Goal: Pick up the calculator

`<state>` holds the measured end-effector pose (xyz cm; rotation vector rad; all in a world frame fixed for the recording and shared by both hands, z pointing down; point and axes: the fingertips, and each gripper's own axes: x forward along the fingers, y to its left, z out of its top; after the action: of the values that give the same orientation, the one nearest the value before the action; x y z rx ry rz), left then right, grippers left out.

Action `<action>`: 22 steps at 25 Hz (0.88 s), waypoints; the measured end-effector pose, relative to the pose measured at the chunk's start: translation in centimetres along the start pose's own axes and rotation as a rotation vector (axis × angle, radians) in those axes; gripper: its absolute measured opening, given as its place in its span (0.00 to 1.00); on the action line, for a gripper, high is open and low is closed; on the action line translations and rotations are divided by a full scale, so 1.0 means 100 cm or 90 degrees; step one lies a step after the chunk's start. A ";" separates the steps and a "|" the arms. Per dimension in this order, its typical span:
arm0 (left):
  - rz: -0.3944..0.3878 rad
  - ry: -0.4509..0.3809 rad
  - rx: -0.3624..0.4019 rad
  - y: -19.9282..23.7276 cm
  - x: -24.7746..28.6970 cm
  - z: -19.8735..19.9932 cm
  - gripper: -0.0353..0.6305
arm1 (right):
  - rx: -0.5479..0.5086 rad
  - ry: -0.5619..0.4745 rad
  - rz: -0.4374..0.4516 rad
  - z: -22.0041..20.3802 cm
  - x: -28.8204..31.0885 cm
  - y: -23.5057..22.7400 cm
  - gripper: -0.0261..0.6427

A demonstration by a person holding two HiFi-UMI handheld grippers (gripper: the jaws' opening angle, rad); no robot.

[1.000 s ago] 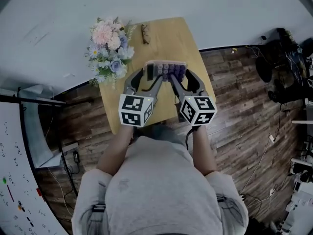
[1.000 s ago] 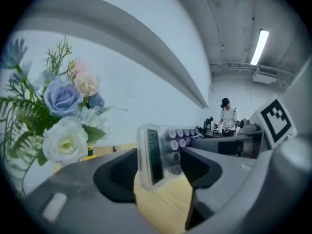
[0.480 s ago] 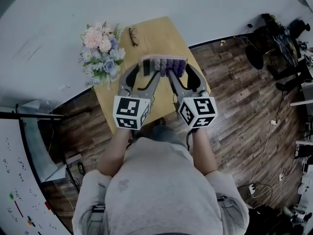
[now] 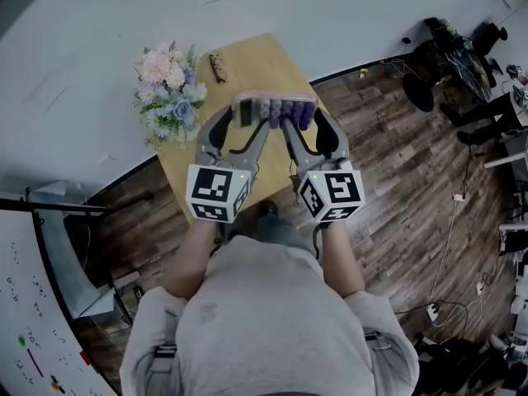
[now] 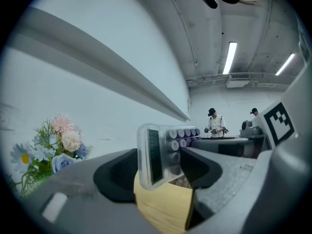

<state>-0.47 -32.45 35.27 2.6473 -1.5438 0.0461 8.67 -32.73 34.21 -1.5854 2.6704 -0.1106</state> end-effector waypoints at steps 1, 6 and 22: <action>-0.004 -0.002 0.004 -0.002 -0.002 0.002 0.47 | -0.006 -0.005 -0.004 0.003 -0.003 0.001 0.41; -0.017 -0.017 0.023 -0.012 -0.012 0.011 0.47 | -0.033 -0.027 -0.023 0.015 -0.019 0.008 0.41; -0.051 -0.072 0.049 -0.040 -0.044 0.043 0.47 | -0.059 -0.092 -0.058 0.047 -0.063 0.026 0.40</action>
<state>0.78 -27.01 30.46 2.8146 -1.4945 -0.0522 9.78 -26.16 29.30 -1.6713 2.5297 0.1232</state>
